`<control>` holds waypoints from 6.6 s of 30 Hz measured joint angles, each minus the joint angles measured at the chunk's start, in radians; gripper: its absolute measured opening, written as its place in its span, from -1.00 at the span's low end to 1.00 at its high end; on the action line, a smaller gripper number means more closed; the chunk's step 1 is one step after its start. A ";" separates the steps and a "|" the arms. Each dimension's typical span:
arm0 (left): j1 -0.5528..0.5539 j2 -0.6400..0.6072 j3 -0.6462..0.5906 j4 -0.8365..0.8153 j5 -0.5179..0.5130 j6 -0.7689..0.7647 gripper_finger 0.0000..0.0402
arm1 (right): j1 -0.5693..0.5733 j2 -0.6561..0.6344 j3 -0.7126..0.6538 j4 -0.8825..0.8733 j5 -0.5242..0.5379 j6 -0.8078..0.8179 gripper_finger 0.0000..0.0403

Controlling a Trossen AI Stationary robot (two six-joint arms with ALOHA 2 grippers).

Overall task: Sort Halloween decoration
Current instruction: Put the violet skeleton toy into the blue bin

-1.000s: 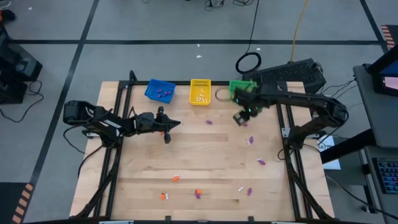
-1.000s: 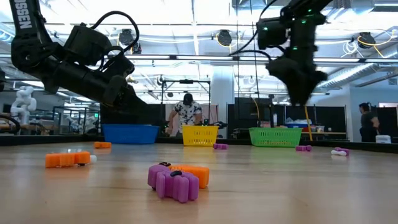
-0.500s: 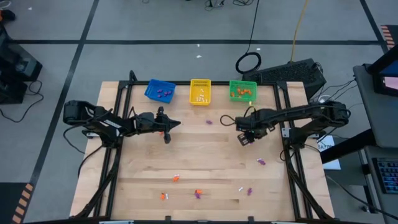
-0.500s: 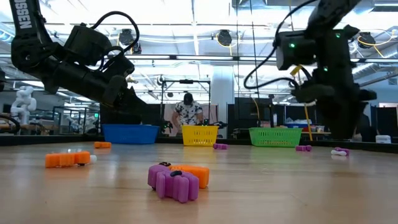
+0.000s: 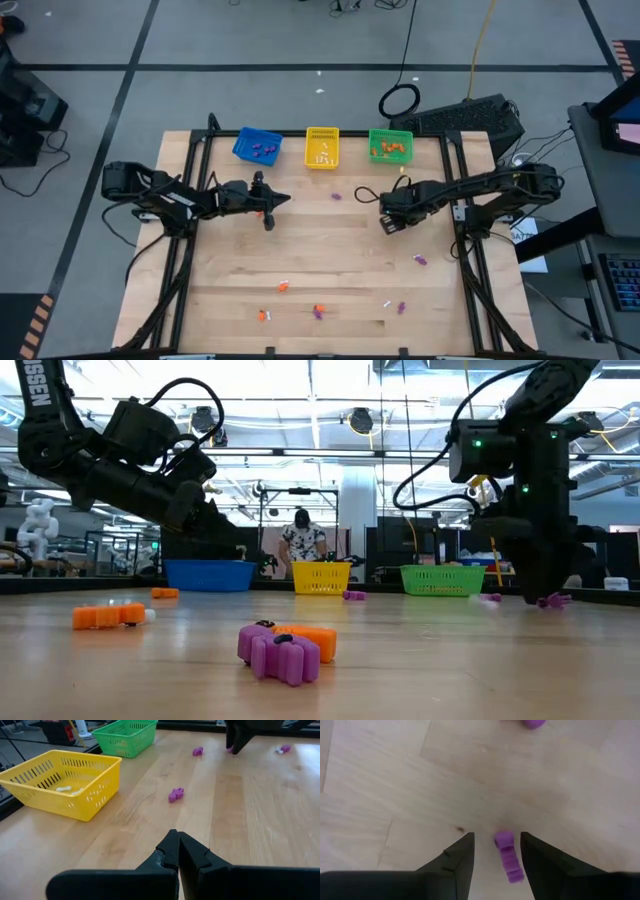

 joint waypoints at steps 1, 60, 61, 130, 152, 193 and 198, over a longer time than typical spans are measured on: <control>0.000 0.000 0.000 -0.001 0.000 0.000 -0.99 | -0.001 0.000 0.000 0.001 0.002 -0.004 -0.27; 0.058 -0.003 -0.196 0.416 0.000 0.026 -0.99 | -0.036 0.371 0.458 0.997 0.213 -0.877 -0.98; 0.058 -0.003 -0.196 0.416 0.000 0.026 -0.99 | -0.046 0.396 0.509 0.967 0.205 -0.894 -0.98; 0.057 -0.003 -0.198 0.436 0.085 0.056 -0.99 | -0.220 0.945 1.333 0.661 0.048 -1.044 -0.93; 0.154 -0.003 -0.149 0.222 0.112 0.051 -1.00 | -0.162 0.706 0.818 1.110 0.049 -1.088 -1.00; 0.389 -0.003 0.493 -1.066 -0.152 0.032 -1.00 | -0.240 -0.025 0.001 1.221 0.184 -1.122 -1.00; 0.426 -0.003 0.493 -1.052 -0.116 0.039 -1.00 | -0.240 -0.025 0.001 1.221 0.184 -1.122 -1.00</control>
